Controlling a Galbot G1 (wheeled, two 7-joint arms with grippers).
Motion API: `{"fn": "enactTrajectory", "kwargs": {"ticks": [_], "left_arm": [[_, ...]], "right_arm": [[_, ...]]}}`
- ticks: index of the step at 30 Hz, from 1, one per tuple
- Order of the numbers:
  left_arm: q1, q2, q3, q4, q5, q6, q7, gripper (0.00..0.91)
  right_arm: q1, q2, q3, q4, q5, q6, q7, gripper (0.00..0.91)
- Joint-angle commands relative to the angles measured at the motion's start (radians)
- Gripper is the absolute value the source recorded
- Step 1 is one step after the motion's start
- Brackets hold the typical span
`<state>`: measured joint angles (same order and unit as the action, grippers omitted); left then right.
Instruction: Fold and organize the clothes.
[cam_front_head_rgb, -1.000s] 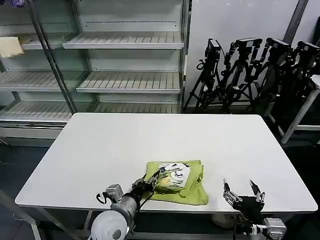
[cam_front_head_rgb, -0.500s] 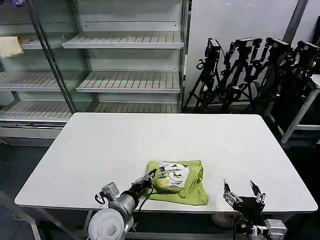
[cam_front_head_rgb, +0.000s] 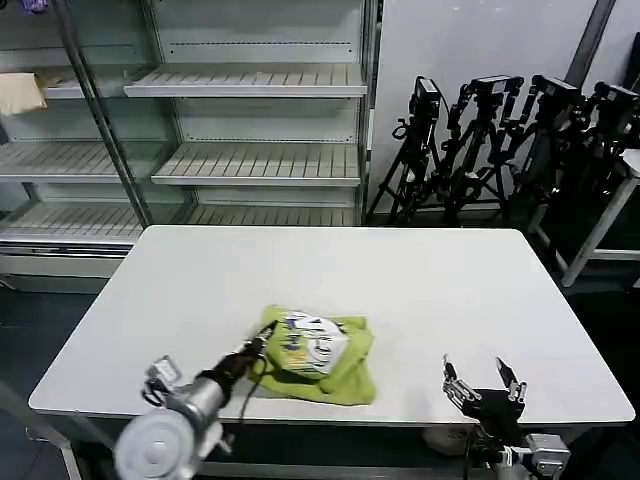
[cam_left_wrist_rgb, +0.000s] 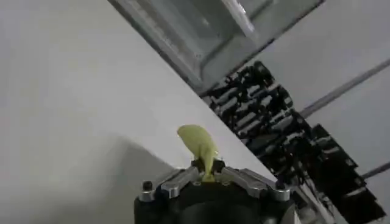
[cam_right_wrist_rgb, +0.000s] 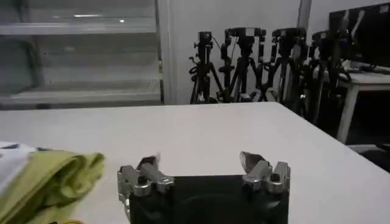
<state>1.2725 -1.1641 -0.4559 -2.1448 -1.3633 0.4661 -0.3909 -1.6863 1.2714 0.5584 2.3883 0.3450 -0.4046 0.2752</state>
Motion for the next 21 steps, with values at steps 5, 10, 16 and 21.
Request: {"fn": "enactTrajectory", "kwargs": {"ticks": [5, 10, 16, 21], "left_arm": [[0.083, 0.538, -0.604, -0.029, -0.074, 0.113, 0.05, 0.03], [0.095, 0.68, -0.595, -0.039, 0.146, 0.113, 0.078, 0.03], [0.116, 0.64, -0.323, -0.119, 0.609, 0.109, 0.112, 0.03], [0.057, 0.474, 0.101, -0.095, 1.073, 0.087, 0.106, 0.03]], "right_arm": [[0.094, -0.006, -0.034, -0.064, 0.032, 0.0, -0.001, 0.907], [0.11, -0.01, -0.032, -0.077, 0.048, 0.003, -0.004, 0.907], [0.1, -0.012, -0.022, -0.073, 0.048, 0.01, -0.006, 0.907], [0.074, -0.005, -0.008, -0.063, 0.022, 0.015, -0.006, 0.907]]}}
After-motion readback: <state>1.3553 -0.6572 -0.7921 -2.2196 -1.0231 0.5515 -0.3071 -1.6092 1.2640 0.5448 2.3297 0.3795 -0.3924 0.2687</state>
